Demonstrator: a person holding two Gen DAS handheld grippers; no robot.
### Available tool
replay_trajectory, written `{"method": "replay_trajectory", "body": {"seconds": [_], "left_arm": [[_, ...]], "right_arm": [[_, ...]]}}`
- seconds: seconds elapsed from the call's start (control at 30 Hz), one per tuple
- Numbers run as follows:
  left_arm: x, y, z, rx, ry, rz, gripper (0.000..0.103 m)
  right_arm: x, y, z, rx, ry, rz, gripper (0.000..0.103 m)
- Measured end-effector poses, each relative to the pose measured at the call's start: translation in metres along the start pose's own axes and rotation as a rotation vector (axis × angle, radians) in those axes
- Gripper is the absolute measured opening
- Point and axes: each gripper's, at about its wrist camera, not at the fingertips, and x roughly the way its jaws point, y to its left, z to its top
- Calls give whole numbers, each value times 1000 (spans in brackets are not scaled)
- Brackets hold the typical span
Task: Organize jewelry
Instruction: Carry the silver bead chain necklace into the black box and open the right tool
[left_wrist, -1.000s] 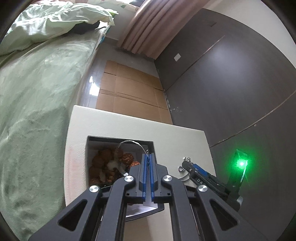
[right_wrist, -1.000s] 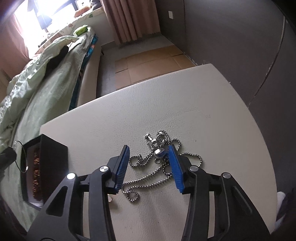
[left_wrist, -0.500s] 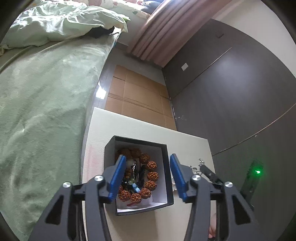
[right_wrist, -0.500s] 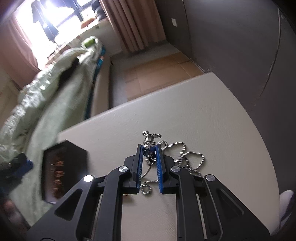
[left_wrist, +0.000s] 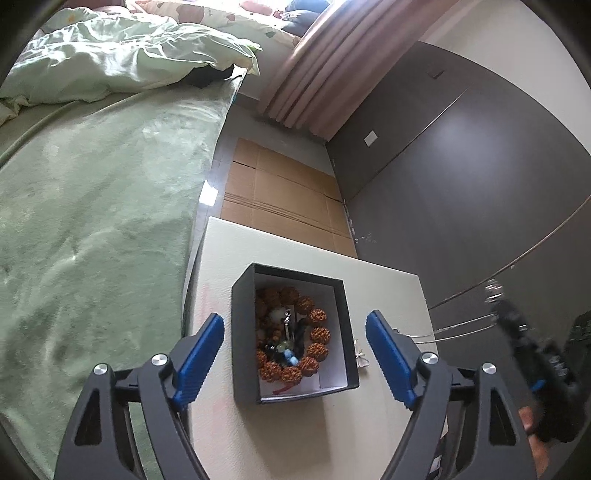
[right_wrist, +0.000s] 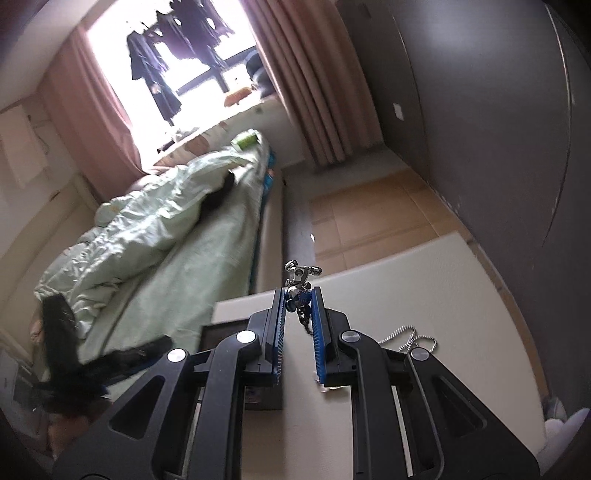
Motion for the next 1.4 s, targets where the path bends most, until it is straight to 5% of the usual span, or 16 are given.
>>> {"method": "replay_trajectory", "body": {"seconds": [0.27,0.83,1.4], "left_arm": [[-21,8,-1,6,-43,-8,95],[-42,34,9,-85,-78,-50,95],[-57,60,17,-117,-106,-29,95]], "right_arm": [[-62,46,40,-72,-123,25,15],[-123,155,93,-227,-261,77,15],[-67,165,79,-216,-162,109,15]]}}
